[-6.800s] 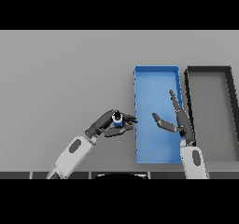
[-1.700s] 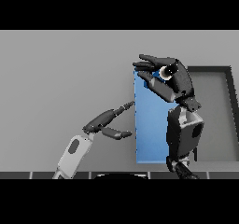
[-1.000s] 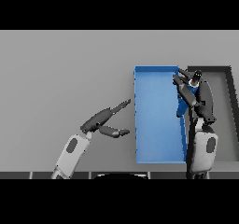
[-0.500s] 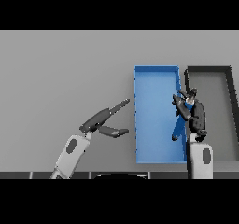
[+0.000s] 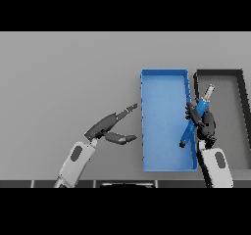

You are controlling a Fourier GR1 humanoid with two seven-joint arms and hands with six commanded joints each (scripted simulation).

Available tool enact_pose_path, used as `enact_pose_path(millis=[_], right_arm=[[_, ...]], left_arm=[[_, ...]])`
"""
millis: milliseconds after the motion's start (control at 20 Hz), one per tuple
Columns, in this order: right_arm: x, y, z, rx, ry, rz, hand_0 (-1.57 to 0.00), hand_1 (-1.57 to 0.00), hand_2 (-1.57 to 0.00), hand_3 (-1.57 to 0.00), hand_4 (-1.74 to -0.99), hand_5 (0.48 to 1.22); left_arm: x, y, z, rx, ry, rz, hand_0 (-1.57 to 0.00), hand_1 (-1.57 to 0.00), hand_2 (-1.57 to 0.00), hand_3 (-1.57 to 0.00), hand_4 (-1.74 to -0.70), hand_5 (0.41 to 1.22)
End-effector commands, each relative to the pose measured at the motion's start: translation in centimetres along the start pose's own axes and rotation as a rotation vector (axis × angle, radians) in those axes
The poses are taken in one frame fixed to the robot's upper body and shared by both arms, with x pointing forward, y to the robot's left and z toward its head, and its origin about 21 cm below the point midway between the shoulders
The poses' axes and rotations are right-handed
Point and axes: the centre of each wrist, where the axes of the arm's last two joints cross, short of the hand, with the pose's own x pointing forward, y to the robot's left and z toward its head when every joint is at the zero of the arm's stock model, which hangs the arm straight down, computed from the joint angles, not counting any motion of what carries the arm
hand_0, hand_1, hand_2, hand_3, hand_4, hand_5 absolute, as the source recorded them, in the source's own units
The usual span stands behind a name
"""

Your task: Pick up the blue pipe and place it into the blue bin.

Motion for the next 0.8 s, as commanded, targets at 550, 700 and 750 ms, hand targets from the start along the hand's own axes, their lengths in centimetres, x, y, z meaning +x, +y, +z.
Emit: enact_pose_path(millis=[550, 700, 750], right_arm=[[2.6, 1.2, 2.0, 0.159, 0.19, 0.508, -0.05, -0.04, -0.04, -0.01, -1.125, 0.747], [2.7, 1.6, 1.9, 0.166, 0.177, 0.536, -0.02, -0.02, -0.02, -0.01, -1.095, 0.718], [2.6, 1.5, 2.0, 0.174, 0.172, 0.551, -0.02, -0.02, -0.02, 0.0, -1.084, 0.714]], left_arm=[[-0.2, 0.0, 0.0, 0.007, 0.011, 0.002, 0.0, 0.0, 0.0, 0.0, -0.93, 0.496], [-0.3, 0.3, -0.1, 0.007, 0.025, 0.006, 0.0, 0.0, 0.0, 0.0, -0.93, 0.495], [-0.4, 0.2, 0.0, 0.01, 0.013, 0.001, 0.0, 0.0, 0.0, 0.0, -0.93, 0.495]])
